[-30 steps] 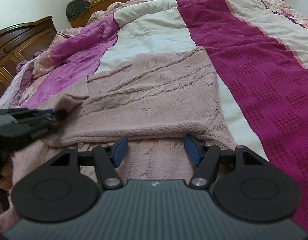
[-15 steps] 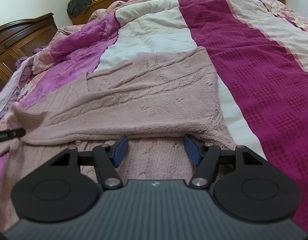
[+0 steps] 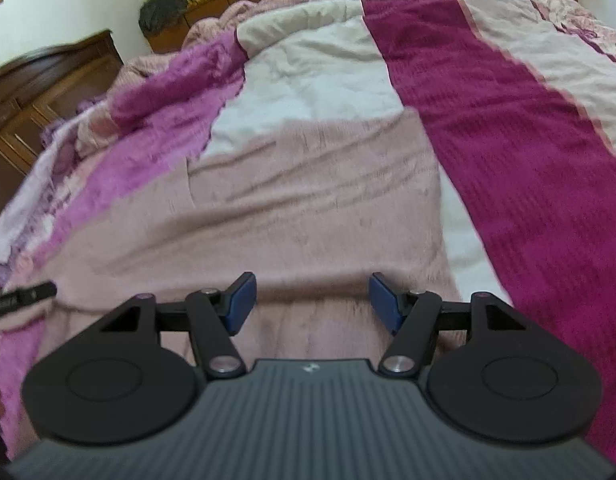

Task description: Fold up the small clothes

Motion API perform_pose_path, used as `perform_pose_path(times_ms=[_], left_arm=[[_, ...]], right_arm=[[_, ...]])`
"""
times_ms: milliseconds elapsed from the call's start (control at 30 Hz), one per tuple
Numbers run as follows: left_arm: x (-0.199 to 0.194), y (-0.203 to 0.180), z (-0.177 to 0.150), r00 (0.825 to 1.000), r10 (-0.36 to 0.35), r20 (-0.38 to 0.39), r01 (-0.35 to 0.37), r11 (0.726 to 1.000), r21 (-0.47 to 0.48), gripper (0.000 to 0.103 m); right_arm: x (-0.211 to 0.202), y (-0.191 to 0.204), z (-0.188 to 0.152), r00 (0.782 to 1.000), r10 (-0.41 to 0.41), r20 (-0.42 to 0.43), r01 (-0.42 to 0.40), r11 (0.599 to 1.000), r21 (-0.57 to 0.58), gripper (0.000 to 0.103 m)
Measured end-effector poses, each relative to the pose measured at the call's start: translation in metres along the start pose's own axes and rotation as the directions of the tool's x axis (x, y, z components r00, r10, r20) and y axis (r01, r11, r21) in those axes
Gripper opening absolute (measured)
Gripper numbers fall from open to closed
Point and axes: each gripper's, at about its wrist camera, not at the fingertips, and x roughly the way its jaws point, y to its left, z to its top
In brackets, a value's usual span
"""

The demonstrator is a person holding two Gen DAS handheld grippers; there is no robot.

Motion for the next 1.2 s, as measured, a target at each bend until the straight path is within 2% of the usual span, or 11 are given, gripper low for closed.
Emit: perform_pose_path(times_ms=[200, 433, 600, 700, 800, 867, 900, 1000, 1033, 1100, 1200], left_arm=[[-0.016, -0.004, 0.012, 0.998, -0.016, 0.054, 0.017, 1.000, -0.004, 0.037], [0.015, -0.022, 0.014, 1.000, -0.019, 0.003, 0.019, 0.999, 0.039, 0.037], [0.039, -0.026, 0.005, 0.999, -0.009, -0.051, 0.011, 0.999, 0.051, 0.037], [0.046, -0.025, -0.001, 0.997, -0.001, -0.078, 0.005, 0.999, 0.047, 0.037], [0.048, -0.025, -0.005, 0.997, 0.002, -0.072, 0.002, 0.998, 0.061, 0.037], [0.049, -0.027, -0.007, 0.998, 0.008, -0.069, -0.003, 0.997, 0.078, 0.037], [0.049, -0.027, -0.008, 0.998, 0.011, -0.069, -0.005, 0.997, 0.082, 0.037], [0.049, -0.028, -0.010, 0.998, 0.016, -0.065, -0.011, 0.997, 0.082, 0.037], [0.049, -0.028, -0.010, 0.998, 0.017, -0.064, -0.012, 0.997, 0.083, 0.037], [0.048, -0.029, -0.010, 0.998, 0.018, -0.062, -0.013, 0.996, 0.087, 0.037], [0.048, -0.029, -0.010, 0.998, 0.018, -0.061, -0.012, 0.996, 0.087, 0.037]], right_arm=[[0.024, 0.009, 0.034, 0.999, 0.016, 0.037, -0.013, 0.997, -0.077, 0.065], [0.074, 0.041, 0.059, 0.998, 0.047, -0.036, -0.056, 0.949, -0.311, 0.063], [0.101, 0.061, 0.066, 0.990, 0.072, -0.122, -0.121, 0.875, -0.468, 0.063], [0.119, 0.076, 0.061, 0.976, 0.042, -0.215, -0.163, 0.796, -0.583, 0.063], [0.123, 0.088, 0.053, 0.975, 0.028, -0.218, -0.175, 0.702, -0.691, 0.064], [0.124, 0.091, 0.053, 0.972, 0.032, -0.234, -0.195, 0.668, -0.718, 0.063], [0.125, 0.091, 0.054, 0.967, 0.035, -0.254, -0.214, 0.656, -0.724, 0.060], [0.124, 0.094, 0.054, 0.949, 0.065, -0.308, -0.277, 0.635, -0.721, 0.022], [0.122, 0.097, 0.053, 0.954, 0.061, -0.295, -0.267, 0.625, -0.733, 0.013], [0.121, 0.100, 0.051, 0.967, 0.051, -0.251, -0.228, 0.620, -0.750, 0.011], [0.128, 0.100, 0.049, 0.981, 0.015, -0.191, -0.154, 0.655, -0.740, 0.010]])
